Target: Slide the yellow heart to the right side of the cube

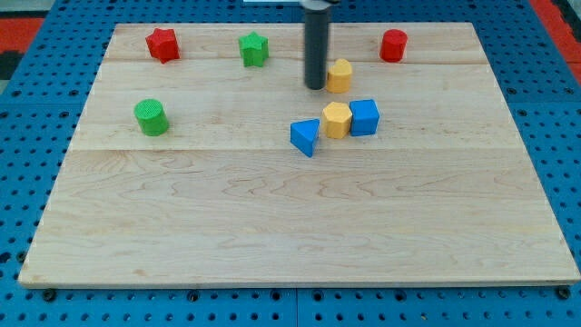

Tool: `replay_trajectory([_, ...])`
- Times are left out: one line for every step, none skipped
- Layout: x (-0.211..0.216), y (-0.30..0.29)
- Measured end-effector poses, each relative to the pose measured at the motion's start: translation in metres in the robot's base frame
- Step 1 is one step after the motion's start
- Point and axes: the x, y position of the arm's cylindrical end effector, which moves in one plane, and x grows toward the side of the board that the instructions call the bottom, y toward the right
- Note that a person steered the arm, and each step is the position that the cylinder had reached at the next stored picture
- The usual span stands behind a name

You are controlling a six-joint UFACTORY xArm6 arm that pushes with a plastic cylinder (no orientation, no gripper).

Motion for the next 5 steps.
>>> replay_trajectory([-0.018, 0.034])
replay_trajectory([-0.037, 0.040])
replay_trajectory([-0.049, 0.096])
replay_trajectory([-0.008, 0.121])
replay_trajectory([0.027, 0.129])
